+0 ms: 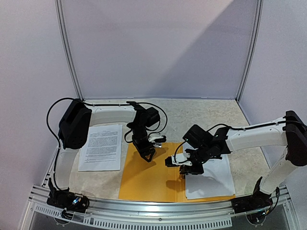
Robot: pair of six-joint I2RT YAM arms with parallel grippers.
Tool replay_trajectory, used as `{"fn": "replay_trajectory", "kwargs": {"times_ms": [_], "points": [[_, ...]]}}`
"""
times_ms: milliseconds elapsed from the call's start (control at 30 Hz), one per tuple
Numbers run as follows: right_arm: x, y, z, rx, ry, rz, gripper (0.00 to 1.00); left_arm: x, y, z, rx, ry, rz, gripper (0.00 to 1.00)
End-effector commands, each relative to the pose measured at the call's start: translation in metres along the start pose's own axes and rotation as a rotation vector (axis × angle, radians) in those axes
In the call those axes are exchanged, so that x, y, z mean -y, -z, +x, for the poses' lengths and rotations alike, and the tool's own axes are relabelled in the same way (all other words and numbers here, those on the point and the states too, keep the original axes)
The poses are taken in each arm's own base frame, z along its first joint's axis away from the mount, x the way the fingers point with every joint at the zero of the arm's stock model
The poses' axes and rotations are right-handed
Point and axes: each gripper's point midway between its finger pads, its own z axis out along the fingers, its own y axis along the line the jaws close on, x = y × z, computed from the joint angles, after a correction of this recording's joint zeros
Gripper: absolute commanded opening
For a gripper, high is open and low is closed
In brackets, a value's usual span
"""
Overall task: Put the files into the folder
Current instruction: Clamp the file in the folder with some files.
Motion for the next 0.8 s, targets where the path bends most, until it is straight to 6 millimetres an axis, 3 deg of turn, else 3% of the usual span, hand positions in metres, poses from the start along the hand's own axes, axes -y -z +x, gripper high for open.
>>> {"fn": "replay_trajectory", "kwargs": {"times_ms": [0, 767], "points": [[-0.004, 0.001, -0.003, -0.014, 0.002, -0.004, 0.21, -0.005, -0.029, 0.017, -0.077, 0.007, 0.005, 0.72], [0.007, 0.013, -0.020, 0.027, 0.006, 0.034, 0.27, -0.004, -0.028, 0.018, -0.082, 0.003, 0.011, 0.72]]}}
